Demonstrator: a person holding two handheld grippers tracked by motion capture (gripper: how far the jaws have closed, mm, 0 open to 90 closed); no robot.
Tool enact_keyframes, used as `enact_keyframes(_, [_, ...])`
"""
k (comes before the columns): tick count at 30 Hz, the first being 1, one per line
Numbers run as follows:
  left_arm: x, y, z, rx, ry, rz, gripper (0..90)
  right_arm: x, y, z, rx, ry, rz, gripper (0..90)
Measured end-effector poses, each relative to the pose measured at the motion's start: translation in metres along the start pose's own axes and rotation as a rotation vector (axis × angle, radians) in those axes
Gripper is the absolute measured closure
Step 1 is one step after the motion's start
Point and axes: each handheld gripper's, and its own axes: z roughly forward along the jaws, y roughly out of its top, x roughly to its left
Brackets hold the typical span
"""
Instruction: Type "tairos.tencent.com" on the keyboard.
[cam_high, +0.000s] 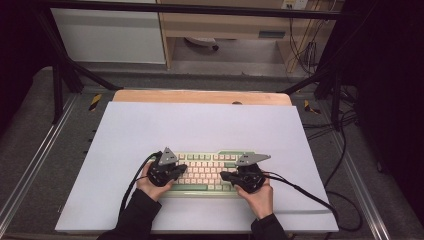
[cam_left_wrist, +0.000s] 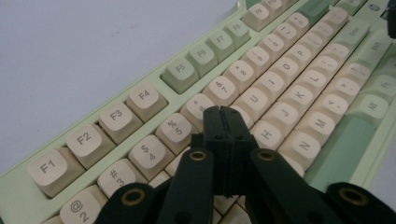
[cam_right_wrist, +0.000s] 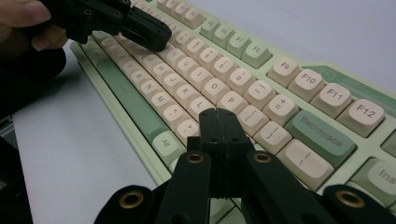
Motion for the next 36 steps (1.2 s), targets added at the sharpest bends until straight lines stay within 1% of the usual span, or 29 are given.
enact_keyframes(8, [-0.002, -0.001, -0.015, -0.013, -0.009, 0.015, 89.8, 0.000, 0.000, 0.000, 0.002, 0.002, 0.003, 90.0])
enact_keyframes(12, [-0.001, -0.004, -0.023, -0.016, -0.008, 0.014, 89.7, 0.001, 0.000, -0.001, 0.000, 0.003, 0.006, 90.0])
enact_keyframes(15, [0.002, -0.008, -0.030, -0.015, 0.003, 0.014, 89.5, 0.001, 0.001, -0.001, -0.007, 0.004, 0.002, 90.0])
enact_keyframes(19, [0.007, -0.013, -0.038, -0.010, 0.015, 0.009, 89.5, 0.001, 0.001, -0.002, -0.009, 0.006, 0.003, 90.0])
enact_keyframes(22, [0.011, -0.018, -0.043, -0.016, 0.016, -0.005, 89.7, 0.001, 0.002, -0.002, -0.010, 0.010, 0.009, 90.0])
enact_keyframes(27, [0.015, -0.026, -0.051, -0.015, 0.024, -0.013, 89.9, 0.003, 0.002, -0.001, -0.009, 0.013, 0.013, 90.0])
enact_keyframes(32, [0.019, -0.033, -0.056, -0.018, 0.026, -0.027, 90.0, 0.006, 0.004, 0.004, -0.003, 0.019, 0.004, 90.0])
enact_keyframes(36, [0.021, -0.038, -0.059, -0.020, 0.027, -0.039, 90.0, 0.010, 0.004, 0.010, 0.015, 0.020, -0.007, 90.0])
